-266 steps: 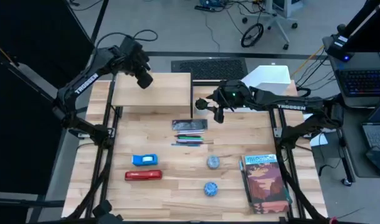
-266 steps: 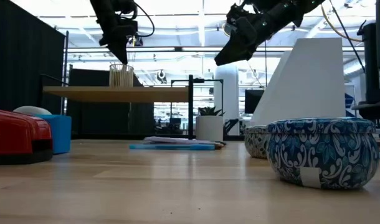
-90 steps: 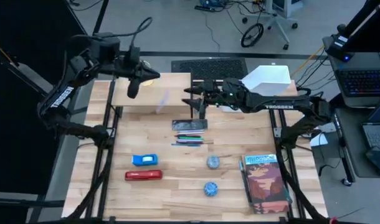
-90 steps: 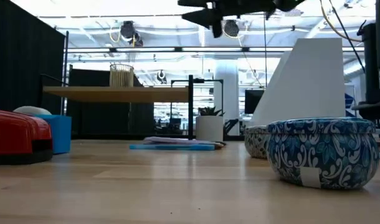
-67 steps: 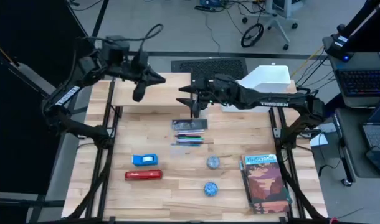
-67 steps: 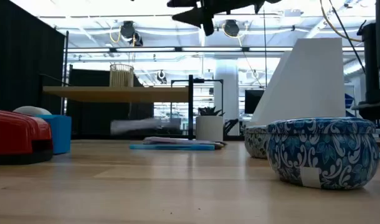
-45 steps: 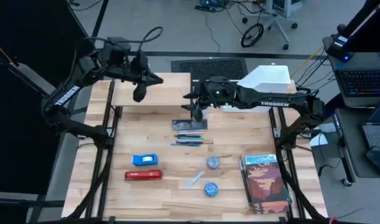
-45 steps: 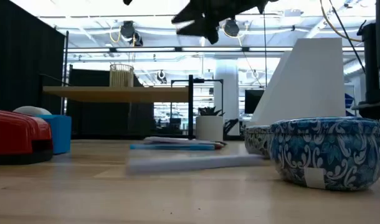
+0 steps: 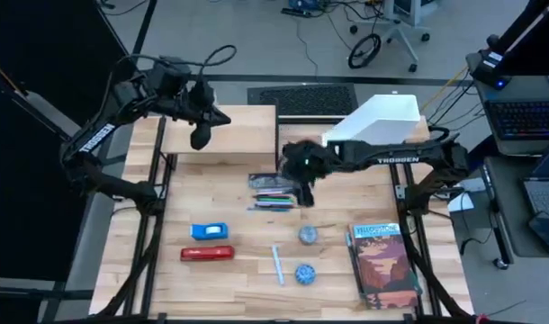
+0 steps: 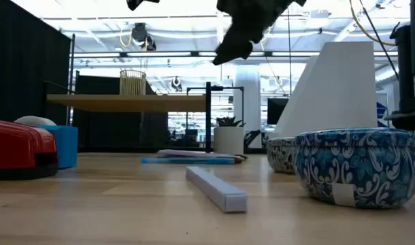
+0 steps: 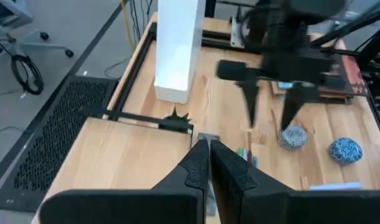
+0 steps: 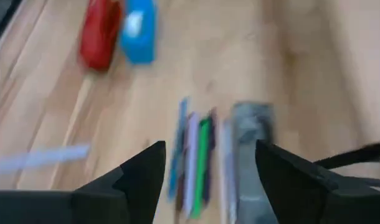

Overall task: Stock shelves
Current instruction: Remove the blue pen from the gold pen holder

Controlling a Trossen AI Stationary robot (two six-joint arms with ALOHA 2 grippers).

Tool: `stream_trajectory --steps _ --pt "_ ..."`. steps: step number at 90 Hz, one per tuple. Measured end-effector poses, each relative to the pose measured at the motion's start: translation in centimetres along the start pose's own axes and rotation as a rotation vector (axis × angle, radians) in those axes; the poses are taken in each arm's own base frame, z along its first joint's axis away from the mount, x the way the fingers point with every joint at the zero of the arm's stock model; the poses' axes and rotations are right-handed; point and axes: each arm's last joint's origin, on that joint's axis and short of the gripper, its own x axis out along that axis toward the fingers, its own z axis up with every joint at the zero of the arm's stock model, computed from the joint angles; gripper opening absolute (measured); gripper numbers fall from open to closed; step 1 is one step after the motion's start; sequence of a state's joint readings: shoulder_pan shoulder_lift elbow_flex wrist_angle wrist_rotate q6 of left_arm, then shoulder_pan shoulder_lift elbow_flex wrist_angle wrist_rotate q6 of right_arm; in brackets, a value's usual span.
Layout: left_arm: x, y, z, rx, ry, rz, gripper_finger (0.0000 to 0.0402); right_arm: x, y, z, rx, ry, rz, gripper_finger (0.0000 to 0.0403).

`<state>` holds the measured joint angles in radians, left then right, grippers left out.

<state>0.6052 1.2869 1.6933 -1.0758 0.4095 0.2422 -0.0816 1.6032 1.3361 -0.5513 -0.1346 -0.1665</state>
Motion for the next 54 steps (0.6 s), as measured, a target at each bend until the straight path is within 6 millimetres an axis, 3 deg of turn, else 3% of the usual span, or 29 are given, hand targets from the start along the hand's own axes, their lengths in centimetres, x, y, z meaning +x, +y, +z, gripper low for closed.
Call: stream_trajectory --steps 14,36,54 --pt "0.0 -0.1 -0.3 -0.014 0.034 -0.008 0.0000 1.0 3.2 0.0 -0.081 0.035 0.069 0.0223" --pt "0.2 -0.7 -0.4 0.005 0.053 -0.037 0.0000 5.1 7.5 -0.7 0.029 0.116 0.135 0.0215" --pt "0.3 -1.2 -0.7 0.023 0.087 -0.062 0.0000 6.6 12.6 -1.7 -0.224 0.153 0.241 0.0214"
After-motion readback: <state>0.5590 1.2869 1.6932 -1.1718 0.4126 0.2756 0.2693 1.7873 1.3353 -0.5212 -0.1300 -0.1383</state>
